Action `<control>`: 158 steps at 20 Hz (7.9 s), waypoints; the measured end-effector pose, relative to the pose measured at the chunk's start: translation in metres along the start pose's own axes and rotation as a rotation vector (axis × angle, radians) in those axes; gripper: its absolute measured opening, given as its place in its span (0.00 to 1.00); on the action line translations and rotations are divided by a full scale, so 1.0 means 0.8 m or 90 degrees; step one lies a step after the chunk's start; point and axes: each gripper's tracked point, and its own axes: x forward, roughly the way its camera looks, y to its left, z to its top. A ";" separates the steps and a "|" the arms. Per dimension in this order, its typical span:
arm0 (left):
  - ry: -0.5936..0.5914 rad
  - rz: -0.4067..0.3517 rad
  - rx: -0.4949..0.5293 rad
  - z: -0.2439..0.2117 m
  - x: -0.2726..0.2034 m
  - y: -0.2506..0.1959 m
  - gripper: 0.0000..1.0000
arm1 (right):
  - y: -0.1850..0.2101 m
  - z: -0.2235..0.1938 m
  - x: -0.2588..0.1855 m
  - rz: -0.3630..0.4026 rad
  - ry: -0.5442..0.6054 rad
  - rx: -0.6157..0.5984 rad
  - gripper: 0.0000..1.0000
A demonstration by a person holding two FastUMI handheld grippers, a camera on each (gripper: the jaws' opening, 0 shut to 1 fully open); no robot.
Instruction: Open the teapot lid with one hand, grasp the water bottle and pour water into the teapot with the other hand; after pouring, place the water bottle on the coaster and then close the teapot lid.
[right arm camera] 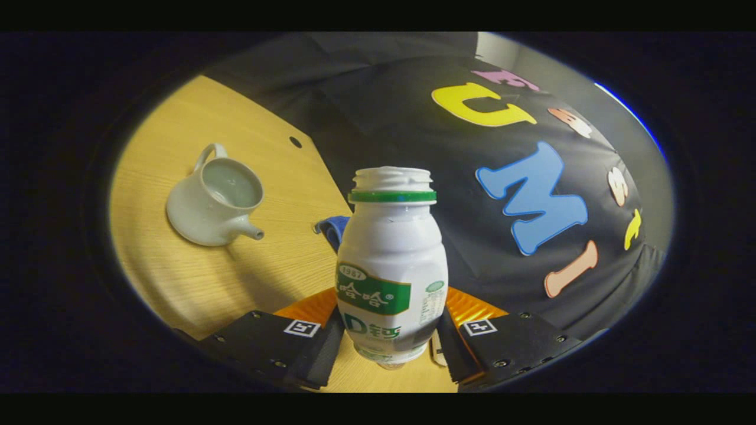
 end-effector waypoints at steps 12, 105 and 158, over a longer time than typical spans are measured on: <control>0.007 0.014 0.012 -0.003 -0.002 0.006 0.16 | 0.014 0.018 0.017 0.000 -0.019 -0.169 0.73; 0.023 0.044 0.002 -0.003 -0.036 0.037 0.08 | 0.037 0.015 0.001 -0.041 -0.118 -0.290 0.73; 0.026 -0.044 -0.033 0.023 0.281 -0.023 0.60 | -0.068 -0.140 -0.153 0.056 -0.048 0.764 0.72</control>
